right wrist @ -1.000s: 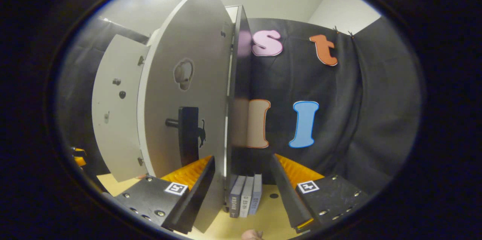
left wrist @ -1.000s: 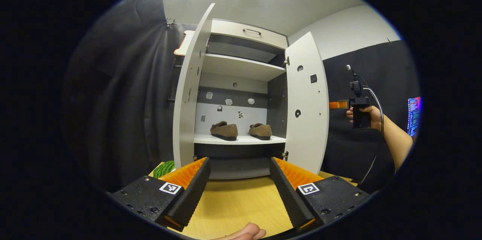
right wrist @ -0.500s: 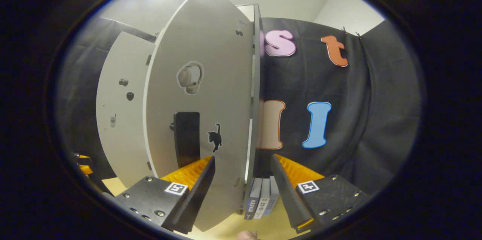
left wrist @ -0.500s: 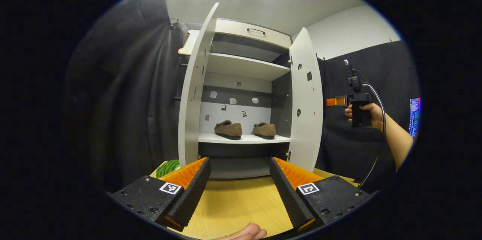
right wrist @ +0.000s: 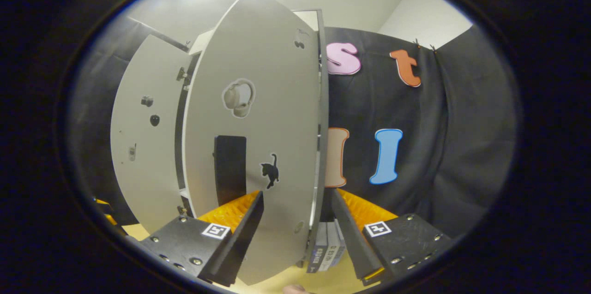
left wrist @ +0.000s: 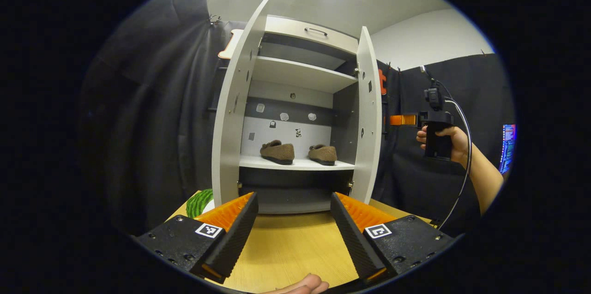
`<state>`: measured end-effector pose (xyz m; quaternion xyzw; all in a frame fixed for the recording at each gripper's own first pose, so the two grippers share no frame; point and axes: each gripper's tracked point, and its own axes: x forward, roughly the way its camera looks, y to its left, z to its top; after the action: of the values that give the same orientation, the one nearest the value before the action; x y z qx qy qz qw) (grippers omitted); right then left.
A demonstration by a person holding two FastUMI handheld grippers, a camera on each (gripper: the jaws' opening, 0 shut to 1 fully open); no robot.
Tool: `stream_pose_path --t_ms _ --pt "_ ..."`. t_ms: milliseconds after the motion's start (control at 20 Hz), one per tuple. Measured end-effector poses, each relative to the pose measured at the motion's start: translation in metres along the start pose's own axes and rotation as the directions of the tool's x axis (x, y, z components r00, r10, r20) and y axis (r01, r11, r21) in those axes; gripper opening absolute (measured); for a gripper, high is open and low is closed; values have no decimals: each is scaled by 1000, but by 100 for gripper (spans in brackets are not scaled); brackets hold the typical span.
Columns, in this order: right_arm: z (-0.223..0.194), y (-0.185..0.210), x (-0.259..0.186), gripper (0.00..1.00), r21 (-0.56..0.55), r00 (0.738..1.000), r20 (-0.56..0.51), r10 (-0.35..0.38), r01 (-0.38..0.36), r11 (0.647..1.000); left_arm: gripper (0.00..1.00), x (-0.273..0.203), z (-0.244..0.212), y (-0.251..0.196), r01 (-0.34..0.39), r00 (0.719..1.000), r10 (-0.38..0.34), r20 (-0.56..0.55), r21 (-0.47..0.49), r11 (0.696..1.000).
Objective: Grab one shoe with the right hand and put it into the shoe cabinet, grab the other shoe with the left hand and put it into the shoe cabinet; then close the right door with the right hand and the left door with the left hand.
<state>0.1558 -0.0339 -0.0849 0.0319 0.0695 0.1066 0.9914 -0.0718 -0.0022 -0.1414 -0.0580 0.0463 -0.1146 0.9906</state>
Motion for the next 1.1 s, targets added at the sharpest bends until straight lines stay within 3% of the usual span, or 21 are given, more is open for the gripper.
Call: stream_pose_path --t_ms 100,450,650,800,950,1100 --pt "-1 17 3 90 -1 1000 21 -12 12 1000 96 -1 2 7 -29 1000 29 -3 1 1000" --pt "1 67 -18 98 20 996 78 48 -50 999 96 -19 21 34 -110 994 108 32 58 992" --pt "-7 68 -33 98 26 996 70 48 -50 998 95 -21 22 52 -139 990 138 21 78 987" --pt "-9 70 -44 98 36 995 71 70 -73 997 96 -27 29 85 -200 980 198 32 88 976" --pt "-8 66 -50 98 43 994 81 76 -80 996 93 -26 36 120 -255 967 254 25 35 966" --pt "-6 61 -57 98 53 993 88 74 -79 995 96 -26 44 153 -268 963 269 23 -8 963"
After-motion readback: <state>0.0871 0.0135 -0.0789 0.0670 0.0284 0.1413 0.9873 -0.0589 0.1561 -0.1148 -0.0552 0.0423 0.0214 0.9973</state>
